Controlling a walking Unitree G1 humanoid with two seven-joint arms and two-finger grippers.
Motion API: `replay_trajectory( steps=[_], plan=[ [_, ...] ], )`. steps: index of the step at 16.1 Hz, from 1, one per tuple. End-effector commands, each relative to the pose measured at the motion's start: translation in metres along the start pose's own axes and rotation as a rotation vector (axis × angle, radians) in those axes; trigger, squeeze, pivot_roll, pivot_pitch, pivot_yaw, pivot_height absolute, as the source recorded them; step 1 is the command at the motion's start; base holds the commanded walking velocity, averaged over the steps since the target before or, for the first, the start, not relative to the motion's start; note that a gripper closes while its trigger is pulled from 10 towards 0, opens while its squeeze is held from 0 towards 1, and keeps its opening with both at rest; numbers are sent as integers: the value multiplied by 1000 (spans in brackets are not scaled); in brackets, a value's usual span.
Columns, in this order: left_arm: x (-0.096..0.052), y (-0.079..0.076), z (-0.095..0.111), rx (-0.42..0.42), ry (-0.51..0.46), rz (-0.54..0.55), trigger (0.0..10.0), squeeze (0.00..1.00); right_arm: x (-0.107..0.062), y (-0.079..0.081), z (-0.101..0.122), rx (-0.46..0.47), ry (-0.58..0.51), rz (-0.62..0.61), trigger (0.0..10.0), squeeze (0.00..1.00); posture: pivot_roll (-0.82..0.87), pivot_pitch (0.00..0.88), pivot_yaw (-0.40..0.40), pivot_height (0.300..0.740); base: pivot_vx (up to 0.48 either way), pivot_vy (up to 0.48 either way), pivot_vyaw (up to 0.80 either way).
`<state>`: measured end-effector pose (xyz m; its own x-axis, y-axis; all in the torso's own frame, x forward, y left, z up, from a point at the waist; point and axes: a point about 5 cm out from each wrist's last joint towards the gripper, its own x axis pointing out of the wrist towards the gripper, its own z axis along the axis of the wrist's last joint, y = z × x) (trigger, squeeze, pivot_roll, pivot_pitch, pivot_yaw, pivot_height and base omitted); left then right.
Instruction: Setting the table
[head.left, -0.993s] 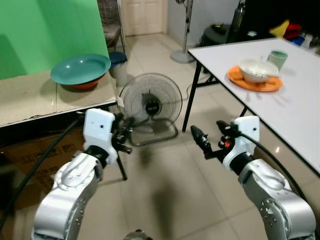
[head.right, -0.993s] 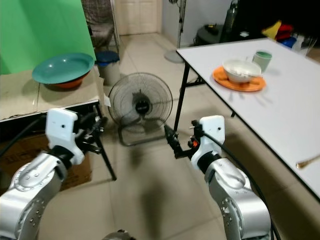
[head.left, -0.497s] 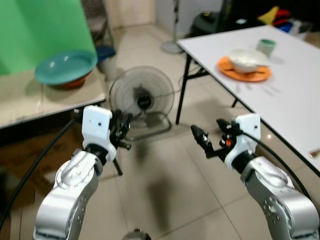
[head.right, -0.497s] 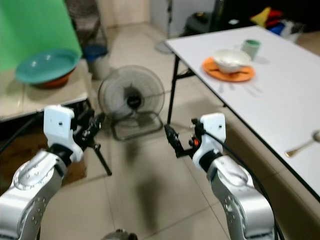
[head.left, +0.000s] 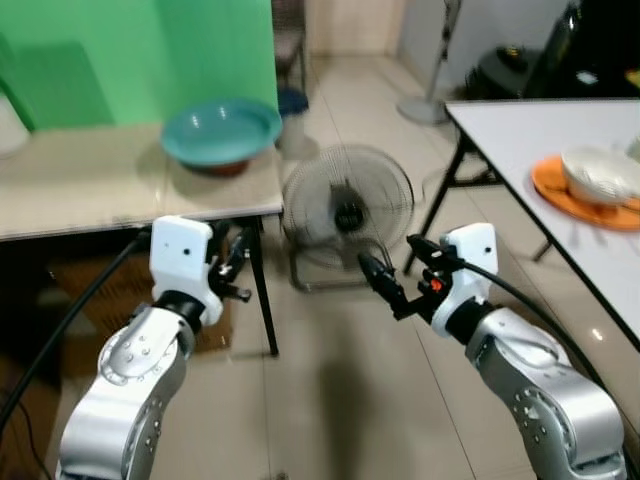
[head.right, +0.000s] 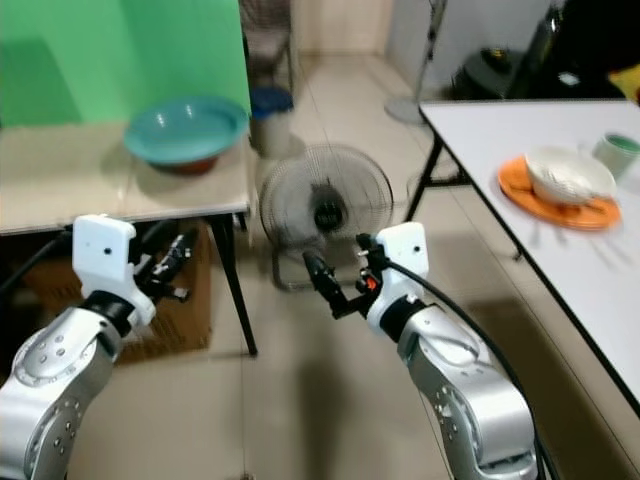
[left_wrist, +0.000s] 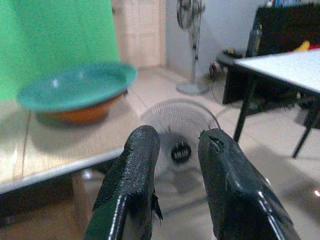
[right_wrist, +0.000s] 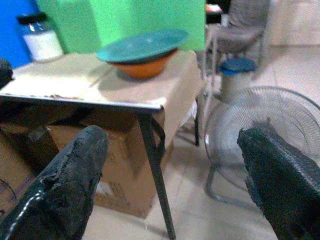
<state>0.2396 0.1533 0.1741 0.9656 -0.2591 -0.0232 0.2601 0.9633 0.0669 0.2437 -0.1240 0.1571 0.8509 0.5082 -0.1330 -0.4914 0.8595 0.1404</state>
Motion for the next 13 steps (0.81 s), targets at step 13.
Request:
replay_trajectory(
  steps=[13],
  plan=[
    [0,0,3,53,4,-82,10000,0,3,-4,2,59,-33,-18,10000,0,148,0,9,740,393,0,185]
  ],
)
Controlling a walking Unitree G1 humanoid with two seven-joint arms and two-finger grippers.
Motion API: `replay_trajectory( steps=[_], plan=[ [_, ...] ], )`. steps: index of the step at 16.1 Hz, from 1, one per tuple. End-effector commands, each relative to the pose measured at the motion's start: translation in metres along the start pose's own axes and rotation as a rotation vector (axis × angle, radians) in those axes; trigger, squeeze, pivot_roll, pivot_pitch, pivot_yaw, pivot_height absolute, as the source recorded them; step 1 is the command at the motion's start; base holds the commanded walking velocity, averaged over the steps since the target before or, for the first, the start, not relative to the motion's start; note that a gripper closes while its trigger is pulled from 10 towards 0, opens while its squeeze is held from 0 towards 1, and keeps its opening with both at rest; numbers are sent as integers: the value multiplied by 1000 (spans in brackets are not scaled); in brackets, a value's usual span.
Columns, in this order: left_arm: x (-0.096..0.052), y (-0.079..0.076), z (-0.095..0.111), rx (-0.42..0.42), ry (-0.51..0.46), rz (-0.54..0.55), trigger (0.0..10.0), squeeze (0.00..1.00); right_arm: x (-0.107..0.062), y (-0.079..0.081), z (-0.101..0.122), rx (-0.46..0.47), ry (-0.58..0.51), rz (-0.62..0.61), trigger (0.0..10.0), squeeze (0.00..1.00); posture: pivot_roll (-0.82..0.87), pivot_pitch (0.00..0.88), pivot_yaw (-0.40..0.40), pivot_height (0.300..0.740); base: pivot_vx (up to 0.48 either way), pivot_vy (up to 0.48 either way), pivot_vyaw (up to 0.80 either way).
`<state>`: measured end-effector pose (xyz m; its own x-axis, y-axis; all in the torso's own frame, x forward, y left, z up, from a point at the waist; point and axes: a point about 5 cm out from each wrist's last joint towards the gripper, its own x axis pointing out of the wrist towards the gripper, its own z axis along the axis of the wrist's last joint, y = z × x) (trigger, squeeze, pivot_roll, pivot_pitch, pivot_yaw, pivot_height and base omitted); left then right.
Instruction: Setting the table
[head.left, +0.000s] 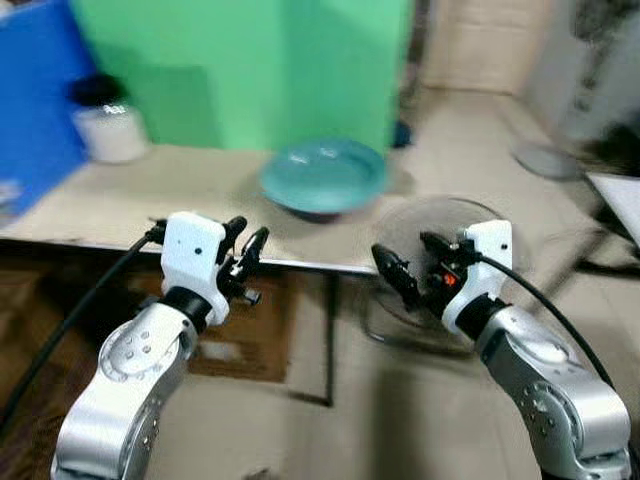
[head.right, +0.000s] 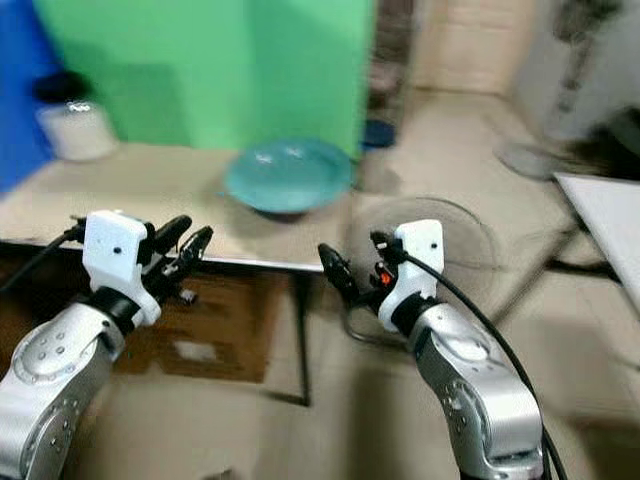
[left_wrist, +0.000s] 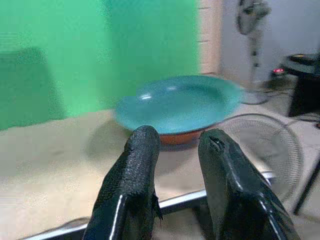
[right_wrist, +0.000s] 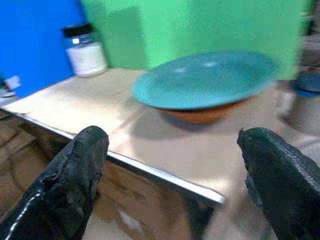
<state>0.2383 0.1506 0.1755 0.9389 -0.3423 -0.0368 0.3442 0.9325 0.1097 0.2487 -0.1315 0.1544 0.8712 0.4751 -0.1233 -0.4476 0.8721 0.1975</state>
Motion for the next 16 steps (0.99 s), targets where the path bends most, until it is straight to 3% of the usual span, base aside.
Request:
replay_trajectory(
  steps=[1,16],
  plan=[
    [0,3,1,7,-1,5,10000,0,2,5,3,-3,-16,18,10000,0,147,0,7,740,390,0,0],
    [4,4,3,12,-21,-6,10000,0,13,2,11,48,-55,7,10000,0,166,0,-5,740,389,0,0]
  ],
)
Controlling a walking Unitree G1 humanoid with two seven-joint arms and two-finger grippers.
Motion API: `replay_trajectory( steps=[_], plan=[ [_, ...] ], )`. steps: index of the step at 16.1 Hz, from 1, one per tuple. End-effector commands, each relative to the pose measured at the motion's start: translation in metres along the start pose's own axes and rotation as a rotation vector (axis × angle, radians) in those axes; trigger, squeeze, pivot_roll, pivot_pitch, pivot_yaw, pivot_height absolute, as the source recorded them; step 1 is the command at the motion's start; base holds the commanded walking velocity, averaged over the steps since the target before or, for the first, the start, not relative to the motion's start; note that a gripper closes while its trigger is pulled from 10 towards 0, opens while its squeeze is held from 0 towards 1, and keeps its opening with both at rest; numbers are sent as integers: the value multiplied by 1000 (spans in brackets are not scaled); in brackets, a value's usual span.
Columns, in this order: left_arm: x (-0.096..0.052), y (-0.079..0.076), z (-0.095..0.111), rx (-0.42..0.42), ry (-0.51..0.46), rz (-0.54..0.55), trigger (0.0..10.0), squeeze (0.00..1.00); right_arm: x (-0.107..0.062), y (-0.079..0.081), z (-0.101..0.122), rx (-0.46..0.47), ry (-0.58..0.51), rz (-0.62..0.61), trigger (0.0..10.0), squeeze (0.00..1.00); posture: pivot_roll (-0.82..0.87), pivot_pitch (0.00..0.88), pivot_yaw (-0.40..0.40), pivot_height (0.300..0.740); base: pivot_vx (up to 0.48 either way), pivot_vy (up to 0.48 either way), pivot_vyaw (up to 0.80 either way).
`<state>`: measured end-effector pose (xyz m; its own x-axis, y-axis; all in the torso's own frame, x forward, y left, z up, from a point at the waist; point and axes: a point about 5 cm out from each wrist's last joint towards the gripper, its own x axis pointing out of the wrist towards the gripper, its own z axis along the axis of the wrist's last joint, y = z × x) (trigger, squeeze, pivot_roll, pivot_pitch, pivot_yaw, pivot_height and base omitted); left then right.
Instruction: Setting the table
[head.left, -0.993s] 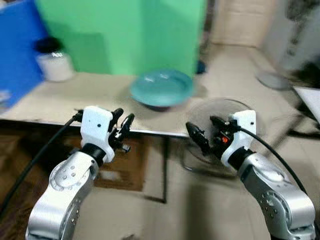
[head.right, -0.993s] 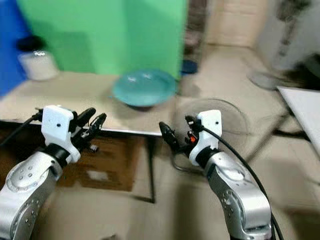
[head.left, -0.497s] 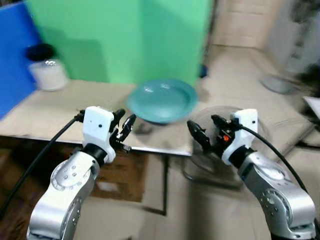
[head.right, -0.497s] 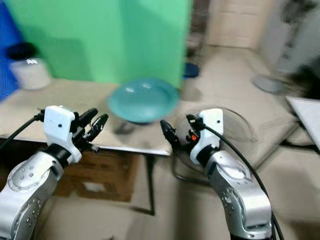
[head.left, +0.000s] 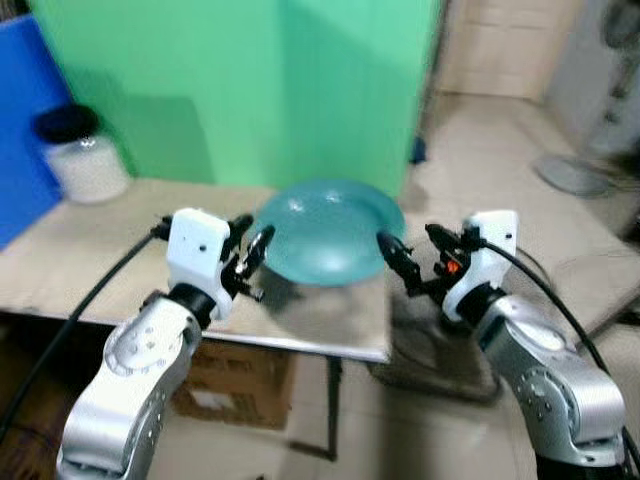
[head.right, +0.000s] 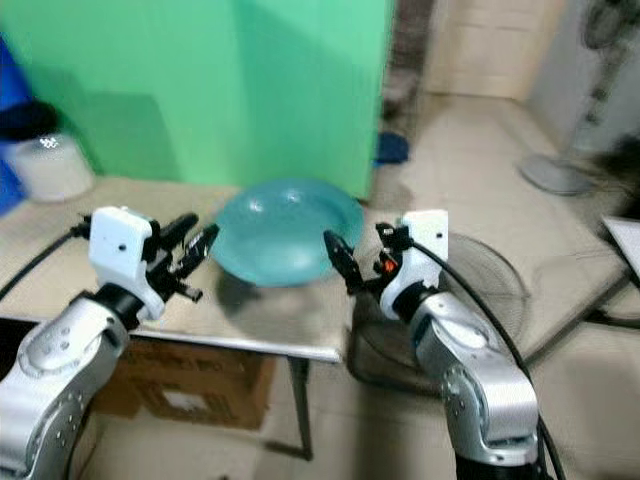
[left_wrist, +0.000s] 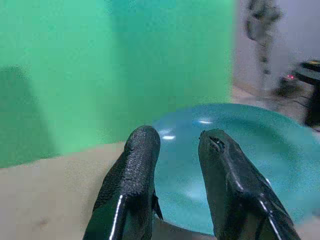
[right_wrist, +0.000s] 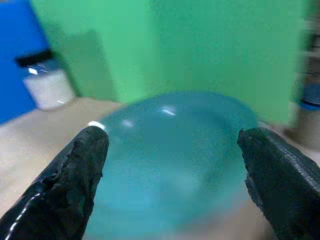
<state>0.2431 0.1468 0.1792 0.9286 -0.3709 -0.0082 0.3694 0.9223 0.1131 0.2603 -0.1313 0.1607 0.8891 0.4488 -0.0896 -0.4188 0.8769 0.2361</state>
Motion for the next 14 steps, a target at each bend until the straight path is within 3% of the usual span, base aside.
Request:
replay_trajectory(
  steps=[1,3,6,10,12,13,14],
  plan=[
    [-1,6,-1,10,11,16,10000,0,4,5,4,32,-26,21,10000,1000,165,0,-6,740,379,0,0],
    [0,4,-2,24,18,-23,10000,0,5,-8,10,91,-53,-62,10000,1000,158,0,0,740,0,0,0],
    [3,4,-2,36,12,-49,10000,0,7,-18,17,81,-60,-87,10000,1000,145,0,7,740,0,0,0],
    [6,-1,-3,-3,20,-201,10000,0,15,-43,18,120,70,-222,10000,1000,137,0,8,740,0,0,0],
    [4,-3,-4,-6,36,-272,10000,0,19,-49,19,158,108,-225,10000,1000,133,0,10,740,0,0,0],
    [4,-3,-5,0,40,-293,10000,0,21,-51,18,181,140,-237,10000,537,133,0,10,740,0,0,0],
    [4,-2,-5,1,38,-296,10000,0,23,-55,17,194,184,-272,10000,0,132,0,10,740,0,0,0]
  ],
)
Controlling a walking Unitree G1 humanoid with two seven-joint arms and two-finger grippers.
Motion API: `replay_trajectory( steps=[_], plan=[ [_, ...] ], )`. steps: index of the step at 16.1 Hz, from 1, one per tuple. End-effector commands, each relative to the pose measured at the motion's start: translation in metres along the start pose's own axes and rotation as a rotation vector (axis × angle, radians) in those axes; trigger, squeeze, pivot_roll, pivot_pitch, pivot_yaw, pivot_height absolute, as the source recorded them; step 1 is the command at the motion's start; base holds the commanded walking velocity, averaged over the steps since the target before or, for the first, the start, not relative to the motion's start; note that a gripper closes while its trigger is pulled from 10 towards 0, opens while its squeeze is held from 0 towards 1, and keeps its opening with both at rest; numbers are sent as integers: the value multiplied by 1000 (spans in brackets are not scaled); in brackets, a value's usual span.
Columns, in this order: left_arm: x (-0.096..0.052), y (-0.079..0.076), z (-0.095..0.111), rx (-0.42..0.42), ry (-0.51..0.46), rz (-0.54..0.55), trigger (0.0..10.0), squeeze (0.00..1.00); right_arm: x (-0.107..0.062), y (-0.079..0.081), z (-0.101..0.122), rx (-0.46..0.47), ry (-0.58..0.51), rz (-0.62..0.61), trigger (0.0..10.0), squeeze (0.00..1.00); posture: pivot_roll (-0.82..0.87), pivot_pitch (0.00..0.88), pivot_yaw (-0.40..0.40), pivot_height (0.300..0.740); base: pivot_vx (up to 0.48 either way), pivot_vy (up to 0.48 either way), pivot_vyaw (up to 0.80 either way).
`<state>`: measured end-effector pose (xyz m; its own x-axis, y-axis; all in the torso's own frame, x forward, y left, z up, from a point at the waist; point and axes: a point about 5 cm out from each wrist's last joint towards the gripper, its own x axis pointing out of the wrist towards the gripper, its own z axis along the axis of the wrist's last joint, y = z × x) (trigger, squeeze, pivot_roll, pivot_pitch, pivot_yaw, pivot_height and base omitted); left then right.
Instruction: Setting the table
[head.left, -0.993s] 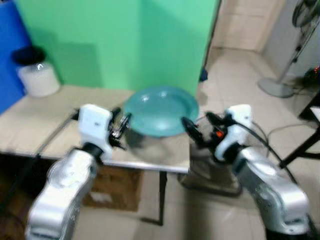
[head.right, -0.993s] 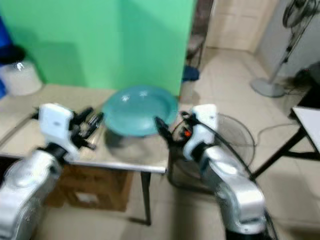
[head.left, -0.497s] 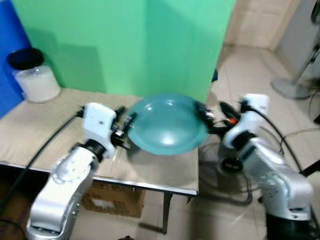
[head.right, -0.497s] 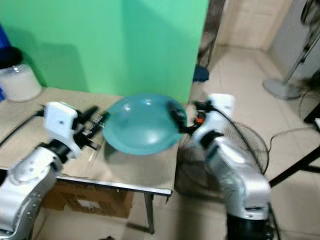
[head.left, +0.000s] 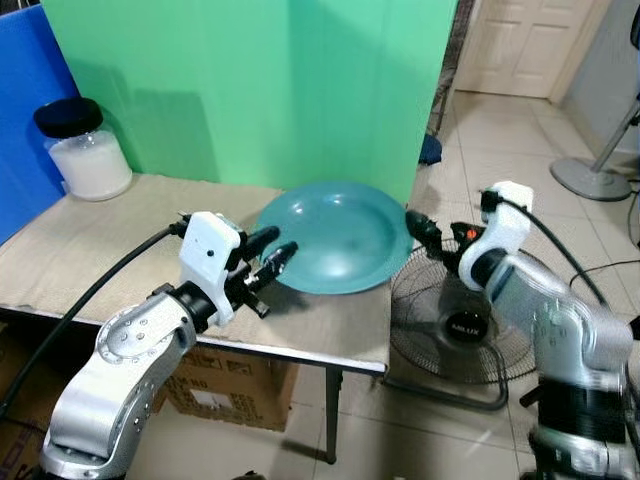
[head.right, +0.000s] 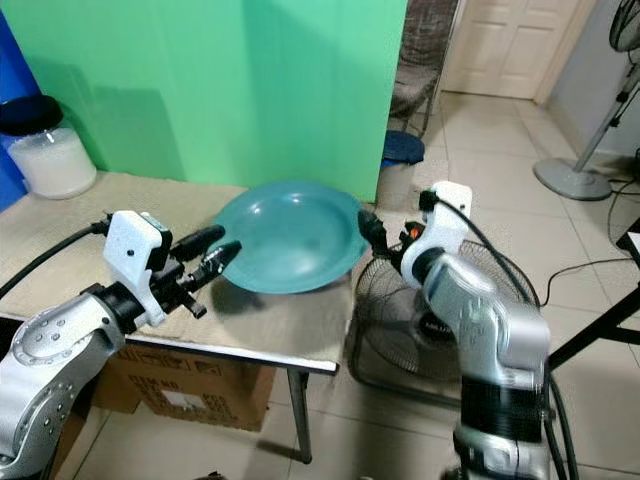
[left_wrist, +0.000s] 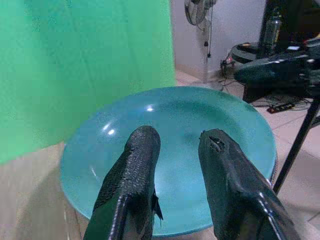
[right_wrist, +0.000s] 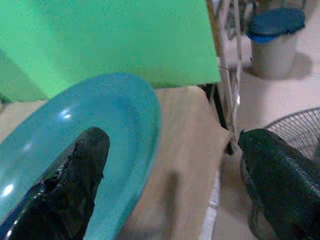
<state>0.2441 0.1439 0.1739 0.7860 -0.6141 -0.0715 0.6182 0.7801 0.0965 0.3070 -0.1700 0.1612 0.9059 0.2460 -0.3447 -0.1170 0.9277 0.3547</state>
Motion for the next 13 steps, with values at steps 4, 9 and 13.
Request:
replay_trajectory(
  steps=[4,9,13],
  plan=[
    [-1,-5,-4,-11,27,-71,10000,0,3,14,-3,150,83,106,10000,0,135,0,1,740,0,0,0],
    [-7,-12,-9,-24,62,-134,10000,0,5,18,-10,209,170,114,314,0,137,0,-2,740,0,0,0],
    [-8,-13,-8,-27,64,-152,10000,0,6,19,-14,256,192,108,0,0,138,0,2,740,0,0,0]
  ],
)
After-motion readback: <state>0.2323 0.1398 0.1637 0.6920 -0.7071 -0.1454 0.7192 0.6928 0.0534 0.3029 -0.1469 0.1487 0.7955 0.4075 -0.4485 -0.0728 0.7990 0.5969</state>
